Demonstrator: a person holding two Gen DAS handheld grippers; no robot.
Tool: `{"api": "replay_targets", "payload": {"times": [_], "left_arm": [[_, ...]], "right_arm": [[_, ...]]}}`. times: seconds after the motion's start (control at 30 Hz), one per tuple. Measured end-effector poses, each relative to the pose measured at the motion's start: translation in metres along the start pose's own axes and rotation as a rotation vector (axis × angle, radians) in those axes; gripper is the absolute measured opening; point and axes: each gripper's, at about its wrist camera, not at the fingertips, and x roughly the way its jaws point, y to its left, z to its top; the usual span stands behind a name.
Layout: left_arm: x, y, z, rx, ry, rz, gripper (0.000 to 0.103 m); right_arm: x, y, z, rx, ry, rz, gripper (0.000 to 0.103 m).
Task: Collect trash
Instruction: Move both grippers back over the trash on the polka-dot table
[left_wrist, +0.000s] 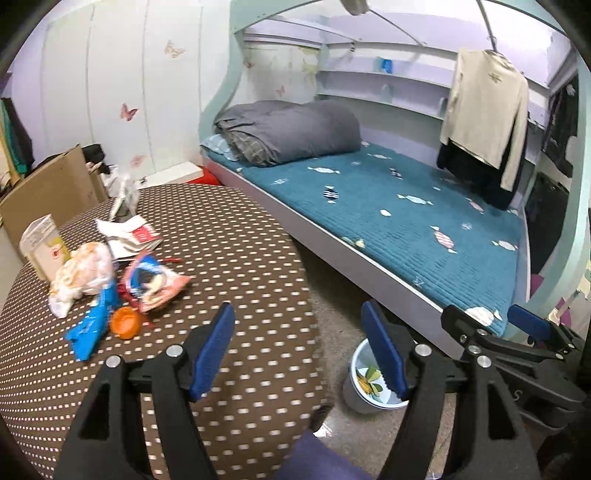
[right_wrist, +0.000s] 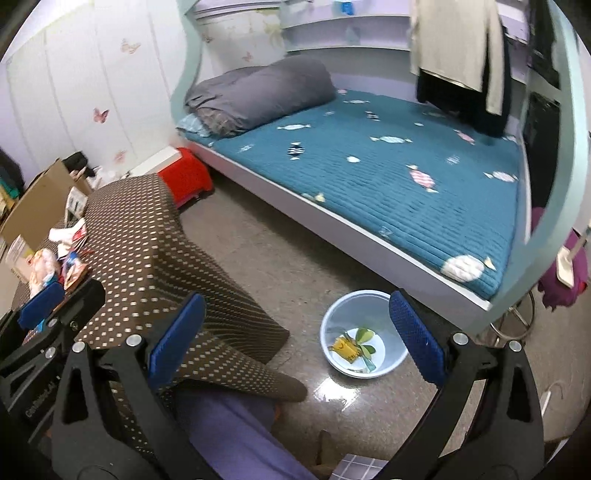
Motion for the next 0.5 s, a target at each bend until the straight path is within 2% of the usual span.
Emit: {"api": "replay_targets", "payload": {"times": [0.5], "left_arm": [[-0.008, 0.096, -0.004, -0.115, 0.02, 0.134, 0.074]], "right_arm": [[0.015, 0.093, 0.002, -0.122, 0.04, 0.099, 0.098]]}}
